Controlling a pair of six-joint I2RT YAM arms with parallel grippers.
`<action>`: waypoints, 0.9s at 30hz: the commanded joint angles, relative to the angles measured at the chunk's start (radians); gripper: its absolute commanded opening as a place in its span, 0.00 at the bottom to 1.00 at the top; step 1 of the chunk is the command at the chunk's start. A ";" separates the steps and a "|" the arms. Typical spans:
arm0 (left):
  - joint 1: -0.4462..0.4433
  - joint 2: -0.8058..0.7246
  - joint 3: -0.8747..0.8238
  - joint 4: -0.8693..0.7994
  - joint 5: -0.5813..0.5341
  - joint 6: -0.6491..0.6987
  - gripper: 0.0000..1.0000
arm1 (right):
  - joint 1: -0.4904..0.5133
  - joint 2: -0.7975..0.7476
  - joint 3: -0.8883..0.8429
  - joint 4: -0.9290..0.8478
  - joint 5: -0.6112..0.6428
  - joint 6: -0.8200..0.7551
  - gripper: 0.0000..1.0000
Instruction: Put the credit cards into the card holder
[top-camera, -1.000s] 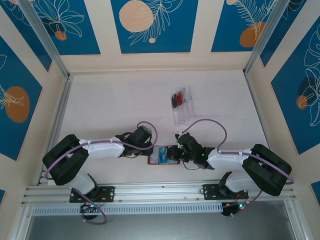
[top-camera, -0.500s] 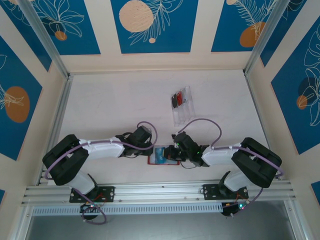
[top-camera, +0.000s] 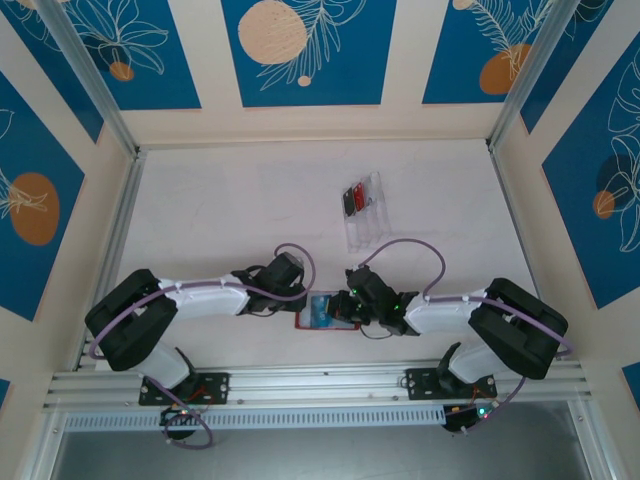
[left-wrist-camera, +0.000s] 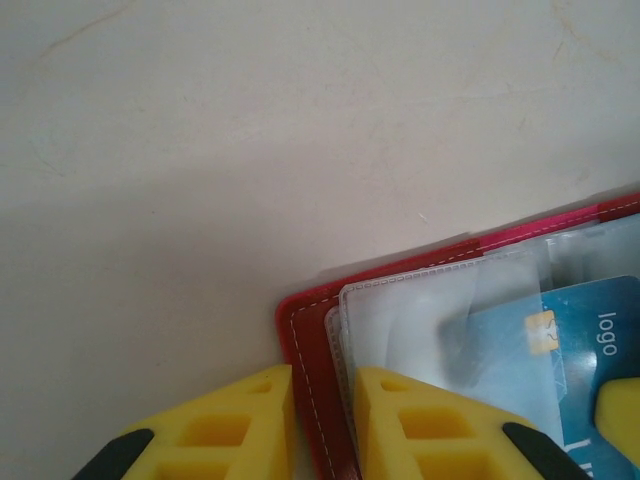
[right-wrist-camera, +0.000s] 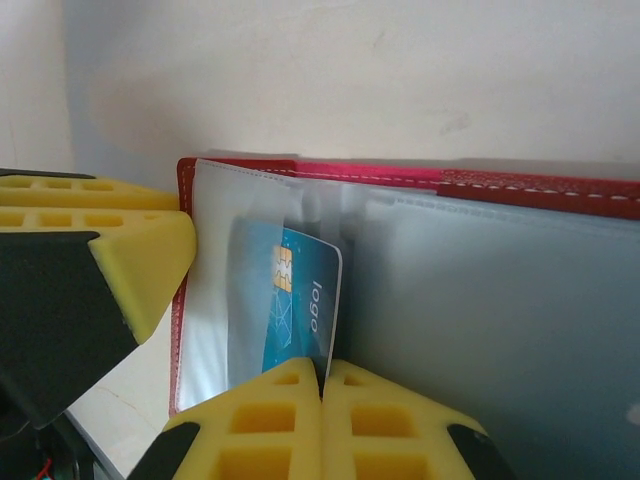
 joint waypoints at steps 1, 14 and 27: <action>-0.026 0.031 -0.037 -0.074 0.014 0.006 0.21 | 0.009 0.020 -0.016 -0.151 0.095 0.036 0.00; -0.026 0.044 -0.022 -0.077 0.019 0.015 0.22 | 0.009 0.038 0.019 -0.185 0.138 0.051 0.00; -0.026 0.045 -0.022 -0.077 0.019 0.018 0.22 | 0.036 0.103 0.039 -0.124 0.082 0.031 0.00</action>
